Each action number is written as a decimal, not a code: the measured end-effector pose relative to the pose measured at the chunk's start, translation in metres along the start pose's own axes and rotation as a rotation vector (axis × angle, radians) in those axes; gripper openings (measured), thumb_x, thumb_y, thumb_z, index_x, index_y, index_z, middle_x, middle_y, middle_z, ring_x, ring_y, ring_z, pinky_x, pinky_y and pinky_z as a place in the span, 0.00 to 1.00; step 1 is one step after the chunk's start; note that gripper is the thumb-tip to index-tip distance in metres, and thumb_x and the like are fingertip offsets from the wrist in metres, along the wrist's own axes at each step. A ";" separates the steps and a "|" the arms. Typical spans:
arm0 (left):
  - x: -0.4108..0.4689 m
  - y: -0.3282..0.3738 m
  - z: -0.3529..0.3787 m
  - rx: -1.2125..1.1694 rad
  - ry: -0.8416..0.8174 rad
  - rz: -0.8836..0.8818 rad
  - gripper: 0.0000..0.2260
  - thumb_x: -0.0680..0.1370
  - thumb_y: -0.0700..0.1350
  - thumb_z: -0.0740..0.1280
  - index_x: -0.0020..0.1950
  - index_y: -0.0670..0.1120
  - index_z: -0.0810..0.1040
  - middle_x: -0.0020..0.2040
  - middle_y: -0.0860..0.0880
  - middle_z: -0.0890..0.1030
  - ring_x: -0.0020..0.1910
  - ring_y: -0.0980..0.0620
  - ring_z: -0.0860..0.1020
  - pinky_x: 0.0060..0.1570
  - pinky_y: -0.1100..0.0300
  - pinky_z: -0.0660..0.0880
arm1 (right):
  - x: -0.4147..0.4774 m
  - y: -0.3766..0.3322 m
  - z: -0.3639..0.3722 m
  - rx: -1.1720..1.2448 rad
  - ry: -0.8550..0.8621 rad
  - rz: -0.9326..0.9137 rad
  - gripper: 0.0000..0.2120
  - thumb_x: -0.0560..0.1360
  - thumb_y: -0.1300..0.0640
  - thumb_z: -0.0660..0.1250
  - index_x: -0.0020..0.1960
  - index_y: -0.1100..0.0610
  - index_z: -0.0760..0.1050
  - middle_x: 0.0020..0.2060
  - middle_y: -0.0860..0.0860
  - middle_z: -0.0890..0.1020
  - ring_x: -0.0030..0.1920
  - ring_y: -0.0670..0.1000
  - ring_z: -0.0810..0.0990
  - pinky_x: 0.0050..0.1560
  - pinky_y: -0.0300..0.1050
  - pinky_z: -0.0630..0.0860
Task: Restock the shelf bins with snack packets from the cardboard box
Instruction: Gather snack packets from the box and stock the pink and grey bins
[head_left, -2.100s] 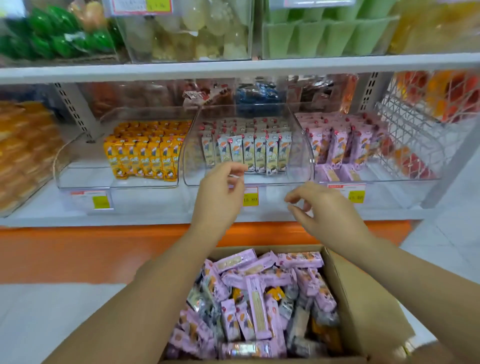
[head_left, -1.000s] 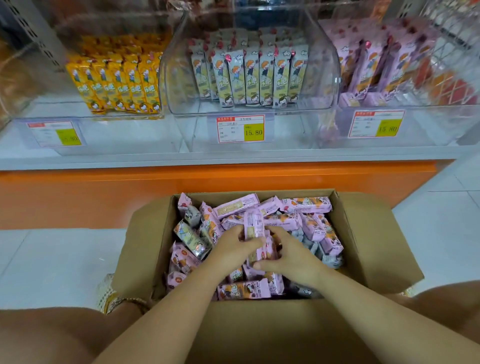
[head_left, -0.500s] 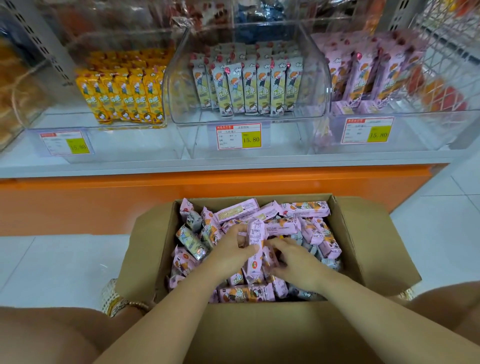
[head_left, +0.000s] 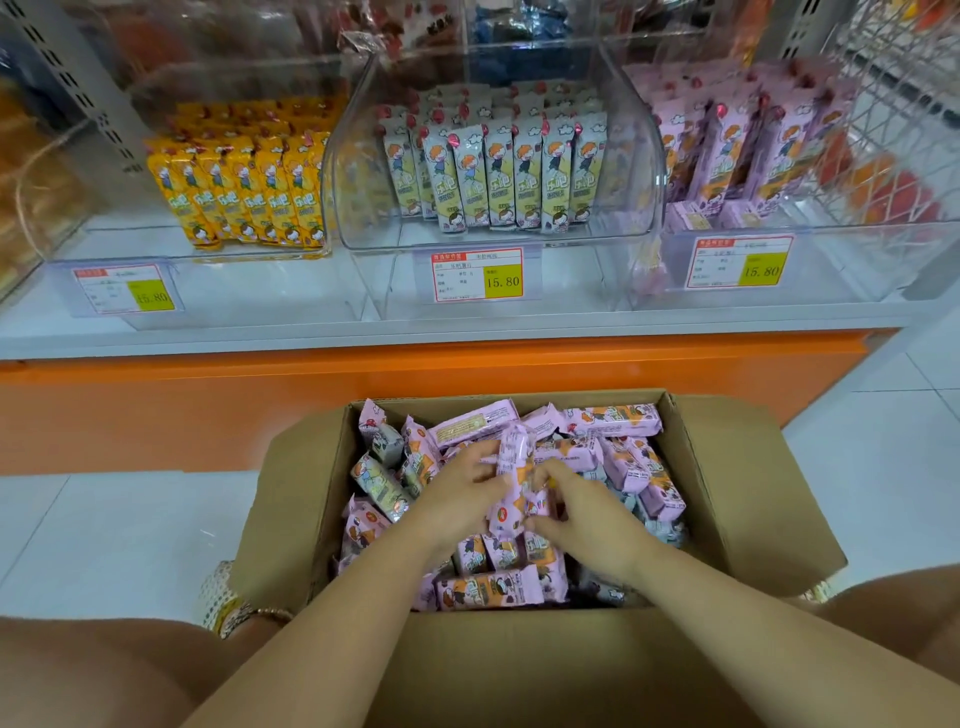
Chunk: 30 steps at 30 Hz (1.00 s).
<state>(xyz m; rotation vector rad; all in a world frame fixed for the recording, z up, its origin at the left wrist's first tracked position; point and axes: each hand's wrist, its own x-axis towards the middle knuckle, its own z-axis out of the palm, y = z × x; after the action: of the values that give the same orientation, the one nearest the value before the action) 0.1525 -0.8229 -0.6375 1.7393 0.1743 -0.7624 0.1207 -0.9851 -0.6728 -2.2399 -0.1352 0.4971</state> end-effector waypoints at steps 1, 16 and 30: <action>-0.002 0.006 0.000 -0.025 0.010 0.012 0.17 0.81 0.43 0.62 0.70 0.53 0.68 0.61 0.52 0.74 0.56 0.52 0.75 0.54 0.51 0.76 | 0.000 -0.002 -0.003 0.014 0.035 -0.018 0.12 0.77 0.53 0.66 0.52 0.46 0.63 0.30 0.52 0.67 0.28 0.49 0.63 0.31 0.43 0.61; -0.042 0.075 -0.009 -0.115 -0.115 0.316 0.18 0.76 0.50 0.66 0.66 0.57 0.70 0.54 0.61 0.78 0.51 0.65 0.77 0.51 0.64 0.75 | -0.038 -0.076 -0.126 0.179 0.191 -0.193 0.23 0.72 0.59 0.72 0.64 0.46 0.70 0.49 0.60 0.80 0.48 0.56 0.79 0.53 0.55 0.77; -0.056 0.149 0.018 0.483 0.005 0.541 0.14 0.74 0.55 0.69 0.59 0.66 0.73 0.54 0.60 0.74 0.38 0.62 0.76 0.42 0.67 0.73 | -0.079 -0.064 -0.201 0.454 0.426 -0.223 0.15 0.72 0.63 0.70 0.58 0.53 0.75 0.51 0.69 0.76 0.41 0.53 0.80 0.48 0.45 0.79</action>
<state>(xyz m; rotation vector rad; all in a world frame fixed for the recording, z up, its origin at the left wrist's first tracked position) 0.1751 -0.8717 -0.4866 2.1065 -0.5004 -0.4136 0.1318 -1.1056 -0.4826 -1.8073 -0.0429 -0.0739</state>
